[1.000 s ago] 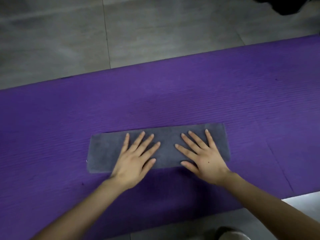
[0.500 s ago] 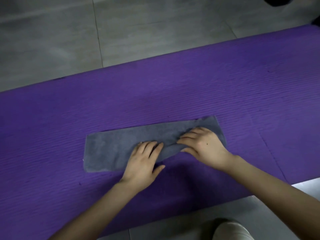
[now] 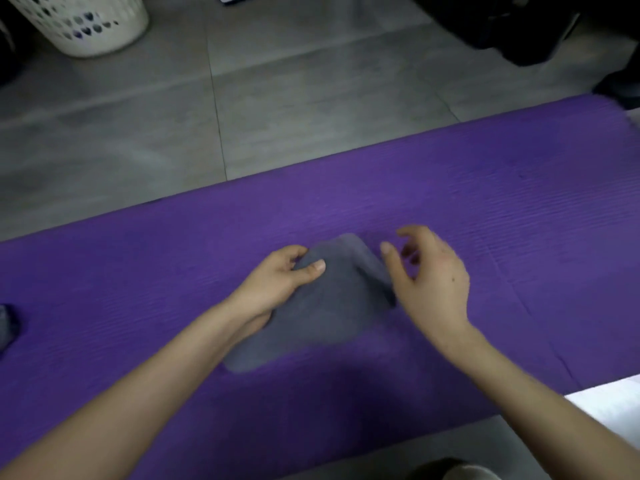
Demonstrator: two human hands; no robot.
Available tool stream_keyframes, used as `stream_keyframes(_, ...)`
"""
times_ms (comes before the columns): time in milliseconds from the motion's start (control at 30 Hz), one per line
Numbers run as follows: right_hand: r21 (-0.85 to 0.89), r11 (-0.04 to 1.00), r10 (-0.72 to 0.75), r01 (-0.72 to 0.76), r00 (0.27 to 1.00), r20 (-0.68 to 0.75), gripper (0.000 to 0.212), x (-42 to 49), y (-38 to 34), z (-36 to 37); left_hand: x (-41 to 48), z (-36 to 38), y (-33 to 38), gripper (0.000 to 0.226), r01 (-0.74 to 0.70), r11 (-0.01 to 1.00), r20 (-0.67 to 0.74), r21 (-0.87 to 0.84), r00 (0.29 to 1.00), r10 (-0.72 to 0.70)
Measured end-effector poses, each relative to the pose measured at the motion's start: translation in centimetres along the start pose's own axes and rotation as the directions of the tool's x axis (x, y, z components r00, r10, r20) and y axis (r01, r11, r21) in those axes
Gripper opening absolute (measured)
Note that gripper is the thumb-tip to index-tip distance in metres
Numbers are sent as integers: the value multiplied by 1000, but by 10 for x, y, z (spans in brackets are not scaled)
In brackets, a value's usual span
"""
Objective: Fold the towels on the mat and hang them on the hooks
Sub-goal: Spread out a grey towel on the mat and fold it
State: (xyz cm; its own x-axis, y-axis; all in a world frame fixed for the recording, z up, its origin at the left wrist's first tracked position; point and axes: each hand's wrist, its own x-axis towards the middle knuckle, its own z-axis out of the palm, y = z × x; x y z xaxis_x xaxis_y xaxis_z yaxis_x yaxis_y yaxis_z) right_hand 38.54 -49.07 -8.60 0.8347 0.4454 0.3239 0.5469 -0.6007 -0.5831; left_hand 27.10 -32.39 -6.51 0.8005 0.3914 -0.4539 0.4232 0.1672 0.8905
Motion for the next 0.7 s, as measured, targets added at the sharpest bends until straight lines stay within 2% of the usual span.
stream_keyframes(33,63,986,148,-156,982,121,37,-11,1,0,-1,3,5,11,8,995,-36,-100,999,-11)
stream_keyframes(67,153,935,273,-321,924,270,44,-19,1,1,-3,7,10,11,12,981,-66,-194,998,-25)
stream_keyframes(100,298,824,342,-482,842,416,49,-22,0,1,-5,11,13,10,14,963,-92,-271,995,-41)
stream_keyframes(133,435,667,354,-605,771,529,52,-24,-2,0,-8,17,15,9,22,944,-111,-329,992,-62)
stream_keyframes(167,537,530,329,-656,743,583,51,-24,-4,0,-11,23,15,7,35,929,-123,-369,989,-86)
stream_keyframes(200,597,446,315,-667,741,593,49,-25,-7,0,-13,28,14,5,48,916,-128,-397,986,-107)
stream_keyframes(233,630,387,313,-673,739,597,50,-25,-10,-1,-15,33,13,4,52,908,-134,-415,984,-118)
stream_keyframes(300,656,341,313,-673,739,596,63,-25,-13,-1,-15,36,14,4,44,899,-154,-435,980,-123)
stream_keyframes(433,709,351,283,-612,791,543,72,-18,-16,-9,-14,30,19,17,14,883,-212,-470,969,-127)
stream_keyframes(500,730,402,226,-553,832,506,75,-12,-19,-14,-14,23,17,32,-42,886,-237,-462,968,-78)
stream_keyframes(567,695,568,158,-441,887,434,68,-6,-22,-15,-17,15,15,57,-110,905,-210,-411,977,23)
stream_keyframes(633,596,749,74,-290,930,359,60,2,-21,-15,-19,7,12,76,-162,942,-120,-295,984,132)
stream_keyframes(700,556,799,-6,-229,922,388,59,10,-19,-18,-18,-2,11,79,-214,974,-74,-75,975,209)
